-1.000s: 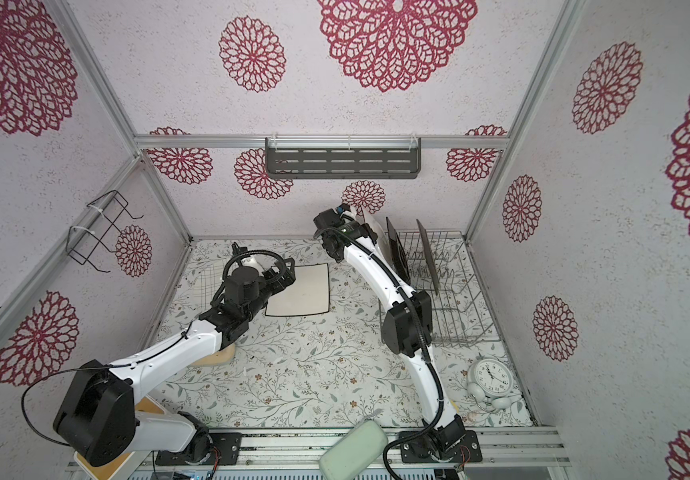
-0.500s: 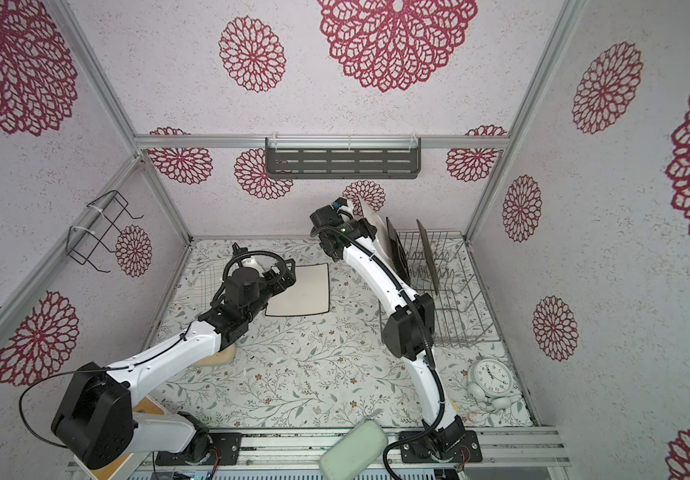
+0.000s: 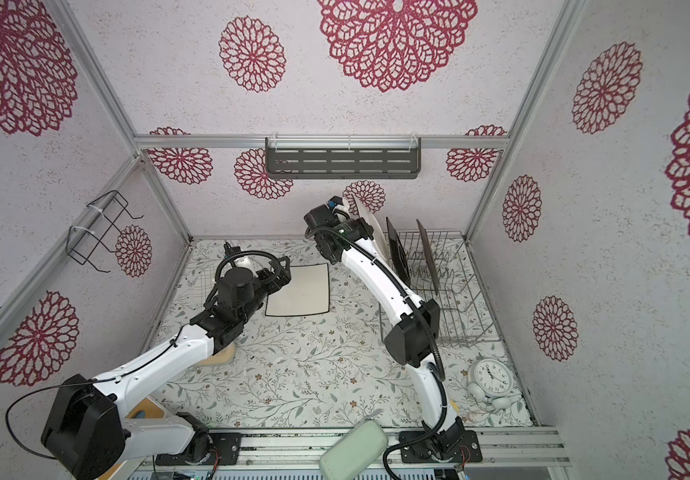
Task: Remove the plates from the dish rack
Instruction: 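Lift the white square plate up out of the rack with the right gripper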
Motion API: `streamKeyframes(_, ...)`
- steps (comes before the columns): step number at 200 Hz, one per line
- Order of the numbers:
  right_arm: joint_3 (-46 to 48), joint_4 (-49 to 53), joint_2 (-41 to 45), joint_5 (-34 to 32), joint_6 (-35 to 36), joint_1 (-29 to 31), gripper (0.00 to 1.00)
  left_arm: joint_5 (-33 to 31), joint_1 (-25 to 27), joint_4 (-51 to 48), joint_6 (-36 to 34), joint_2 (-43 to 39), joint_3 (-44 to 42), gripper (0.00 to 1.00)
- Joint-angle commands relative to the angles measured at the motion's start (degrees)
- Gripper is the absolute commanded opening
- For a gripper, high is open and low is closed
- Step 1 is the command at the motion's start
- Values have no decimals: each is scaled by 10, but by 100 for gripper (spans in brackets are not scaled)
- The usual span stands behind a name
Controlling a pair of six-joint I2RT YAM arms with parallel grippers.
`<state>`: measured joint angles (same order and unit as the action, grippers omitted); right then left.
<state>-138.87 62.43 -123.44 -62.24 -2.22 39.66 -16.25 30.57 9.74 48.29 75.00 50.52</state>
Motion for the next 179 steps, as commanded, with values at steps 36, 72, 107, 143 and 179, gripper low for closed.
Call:
streamKeyframes(36,46,-40,144,-44,-50,30,0,-23,6,-39,0,-49,-4,99)
streamKeyframes(72,164,-137,244,43,-67,39,0,-36,6,-59,-2,-76,-1,99)
streamKeyframes(107,273,-228,332,104,-93,44,0,-41,5,-71,-2,-97,9,99)
streamKeyframes(143,433,-392,450,174,-132,44,0,-41,6,-80,1,-111,16,99)
streamKeyframes(179,565,-532,534,238,-202,39,0,-40,12,-82,9,-117,17,99)
